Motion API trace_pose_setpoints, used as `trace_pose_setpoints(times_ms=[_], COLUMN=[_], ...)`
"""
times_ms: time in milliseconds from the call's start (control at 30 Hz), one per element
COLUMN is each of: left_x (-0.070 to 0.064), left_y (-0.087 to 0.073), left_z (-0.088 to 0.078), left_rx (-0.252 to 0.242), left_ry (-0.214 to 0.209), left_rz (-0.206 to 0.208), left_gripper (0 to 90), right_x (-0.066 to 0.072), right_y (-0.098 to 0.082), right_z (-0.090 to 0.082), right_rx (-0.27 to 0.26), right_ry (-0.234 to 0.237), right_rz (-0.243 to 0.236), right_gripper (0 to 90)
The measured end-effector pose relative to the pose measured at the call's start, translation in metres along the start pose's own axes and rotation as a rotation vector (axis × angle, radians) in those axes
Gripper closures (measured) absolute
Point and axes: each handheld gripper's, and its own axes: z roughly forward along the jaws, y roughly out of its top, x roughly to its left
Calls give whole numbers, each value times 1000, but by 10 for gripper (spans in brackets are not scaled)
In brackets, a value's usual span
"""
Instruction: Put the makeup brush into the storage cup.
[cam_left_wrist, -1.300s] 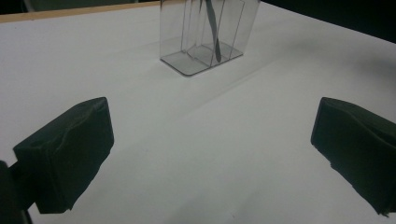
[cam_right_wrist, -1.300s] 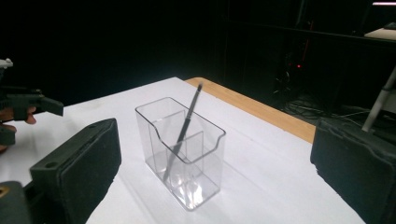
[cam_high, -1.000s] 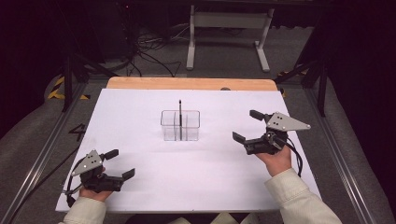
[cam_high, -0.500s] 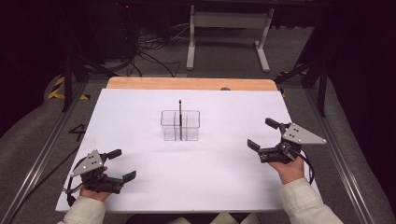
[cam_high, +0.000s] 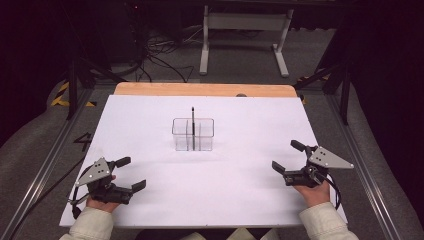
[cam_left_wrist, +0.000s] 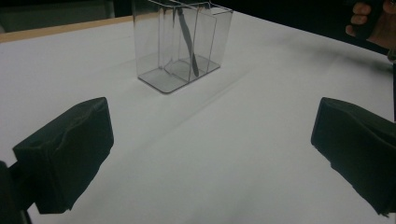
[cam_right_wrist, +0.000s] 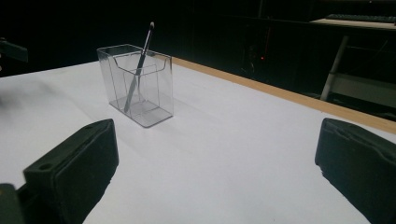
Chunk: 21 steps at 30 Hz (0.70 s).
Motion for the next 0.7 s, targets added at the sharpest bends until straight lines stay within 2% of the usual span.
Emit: trace_pose_setpoints(times_ms=[133, 233, 267, 300, 333, 500, 700], left_x=[0, 1, 1, 2, 2, 3, 5], left_y=[0, -1, -1, -1, -1, -3, -3], left_z=[2, 2, 2, 2, 2, 2, 0], left_rx=[6, 3, 3, 5, 4, 7, -16], left_ry=[-4, 4, 4, 5, 7, 11, 9], left_rz=[9, -5, -5, -3, -4, -14, -30], left_gripper=[0, 0, 0, 0, 0, 0, 0], right_x=[-1, -1, -1, -4, -4, -6, -3], right_y=[-12, -24, -24, -29, -30, -37, -39], right_z=[-2, -2, -2, -1, -2, 0, 2], right_rx=[12, 27, 27, 46, 43, 57, 74], right_ry=[-4, -4, -4, -7, -7, -12, -18], right_rz=[19, 43, 43, 74, 83, 104, 73], right_gripper=[0, 0, 0, 0, 0, 0, 0])
